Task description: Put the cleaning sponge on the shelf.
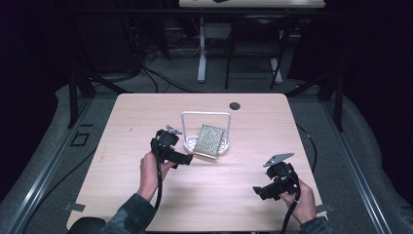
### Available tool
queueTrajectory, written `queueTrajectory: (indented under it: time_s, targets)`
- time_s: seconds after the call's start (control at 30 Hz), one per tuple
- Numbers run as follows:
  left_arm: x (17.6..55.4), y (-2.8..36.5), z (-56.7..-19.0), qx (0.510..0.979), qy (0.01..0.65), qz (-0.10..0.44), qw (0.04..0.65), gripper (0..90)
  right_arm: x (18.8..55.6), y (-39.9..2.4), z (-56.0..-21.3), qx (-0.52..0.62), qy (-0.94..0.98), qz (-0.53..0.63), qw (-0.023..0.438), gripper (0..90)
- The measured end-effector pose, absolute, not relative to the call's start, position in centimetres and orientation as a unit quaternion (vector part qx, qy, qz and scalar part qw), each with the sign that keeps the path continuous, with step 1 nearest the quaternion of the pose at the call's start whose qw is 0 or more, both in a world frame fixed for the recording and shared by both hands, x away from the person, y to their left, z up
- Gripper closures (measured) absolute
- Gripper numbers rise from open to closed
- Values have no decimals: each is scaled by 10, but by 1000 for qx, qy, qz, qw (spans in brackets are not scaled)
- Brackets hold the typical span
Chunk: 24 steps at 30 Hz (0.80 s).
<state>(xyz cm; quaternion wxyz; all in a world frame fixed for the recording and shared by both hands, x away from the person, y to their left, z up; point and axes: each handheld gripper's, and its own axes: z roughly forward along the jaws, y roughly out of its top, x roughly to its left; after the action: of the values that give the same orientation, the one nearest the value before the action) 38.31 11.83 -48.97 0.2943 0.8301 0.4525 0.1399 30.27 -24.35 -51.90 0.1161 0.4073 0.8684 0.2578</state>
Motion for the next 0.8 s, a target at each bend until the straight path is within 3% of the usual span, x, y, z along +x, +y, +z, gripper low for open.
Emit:
queueTrajectory:
  time_s: [0.8]
  targets:
    - [360, 211, -522, 829, 488, 125, 242, 0, 303, -242, -522, 408, 870, 253, 110, 22]
